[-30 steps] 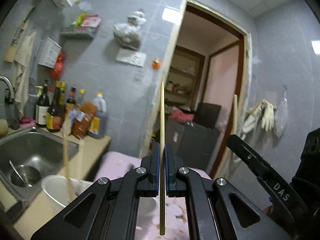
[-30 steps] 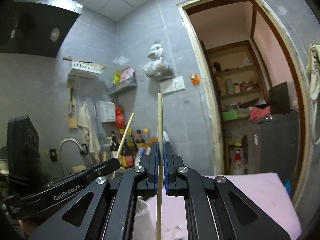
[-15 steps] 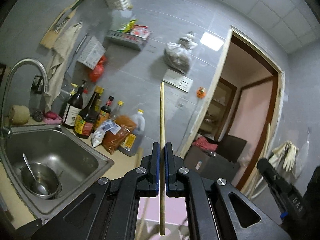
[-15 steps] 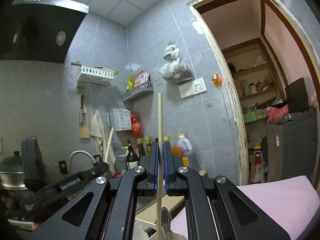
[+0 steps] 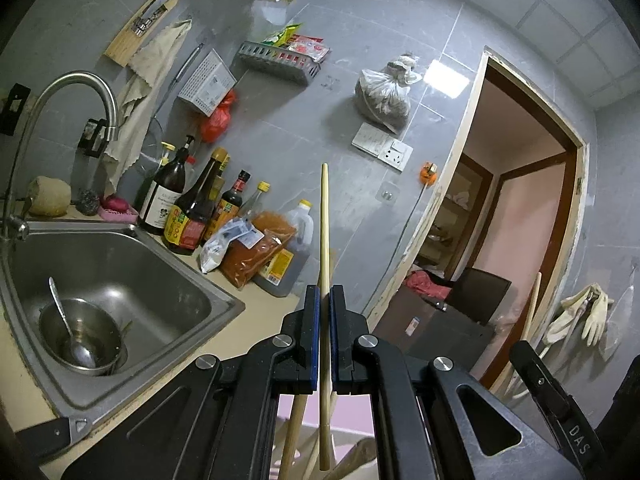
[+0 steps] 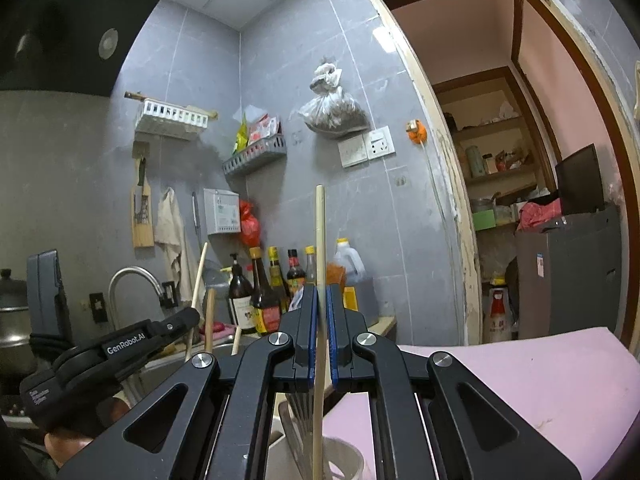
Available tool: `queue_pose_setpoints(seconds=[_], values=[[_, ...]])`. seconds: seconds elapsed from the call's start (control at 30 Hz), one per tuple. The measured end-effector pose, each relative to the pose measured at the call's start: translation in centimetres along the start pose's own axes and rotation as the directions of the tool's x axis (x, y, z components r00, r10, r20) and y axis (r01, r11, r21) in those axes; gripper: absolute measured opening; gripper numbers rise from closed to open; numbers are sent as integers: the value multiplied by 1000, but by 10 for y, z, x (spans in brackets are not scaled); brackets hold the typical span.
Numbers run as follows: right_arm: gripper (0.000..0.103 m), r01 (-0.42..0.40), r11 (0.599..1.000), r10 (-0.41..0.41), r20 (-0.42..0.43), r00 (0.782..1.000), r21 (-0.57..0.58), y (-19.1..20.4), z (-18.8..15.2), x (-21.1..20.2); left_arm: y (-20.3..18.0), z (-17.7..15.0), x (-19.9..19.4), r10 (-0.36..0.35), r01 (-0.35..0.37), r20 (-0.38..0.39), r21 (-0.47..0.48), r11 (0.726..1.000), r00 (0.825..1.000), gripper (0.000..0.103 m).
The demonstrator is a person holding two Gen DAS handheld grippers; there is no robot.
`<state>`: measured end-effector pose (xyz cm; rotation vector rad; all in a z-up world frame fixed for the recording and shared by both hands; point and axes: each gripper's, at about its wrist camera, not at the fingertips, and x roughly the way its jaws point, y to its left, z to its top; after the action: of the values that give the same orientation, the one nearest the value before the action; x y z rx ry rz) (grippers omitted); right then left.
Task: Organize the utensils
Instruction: 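Lower both chopsticks into the holder and open both tools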
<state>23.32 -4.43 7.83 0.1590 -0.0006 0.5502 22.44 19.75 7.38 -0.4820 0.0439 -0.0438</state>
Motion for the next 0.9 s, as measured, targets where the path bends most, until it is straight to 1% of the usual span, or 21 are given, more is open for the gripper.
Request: queue_pose_setpoints(seconds=[0.17,0.43,0.53,0.6,0.77,0.9], values=[[3,0,1000,0,-24,1000,-2,0,-6,1,-8,-15,-3,33,-33,11,36,999,999,2],[3,-5,1000,4,-81,997,-13,0,-12,-1,-21,-33,-9,80,-77,-21,108,991,997,2],[3,-5,1000,4,-109,994,-13,-1,-14,-4,-27,-39,-12,110,-102,-47,150,983,993,2],[3,-5,1000,3,-132,991,-13,-1,-14,-5,-30,-42,-13,118,-105,-68,169,980,991,2],[4,-12,1000,12,-173,985,-3,-2,-15,-8,-33,-49,-14,125,-99,-137,182,978,983,2],[4,-19,1000,19,-198,980,0,-1,-16,-10,-34,-50,-20,113,-83,-165,175,981,980,4]])
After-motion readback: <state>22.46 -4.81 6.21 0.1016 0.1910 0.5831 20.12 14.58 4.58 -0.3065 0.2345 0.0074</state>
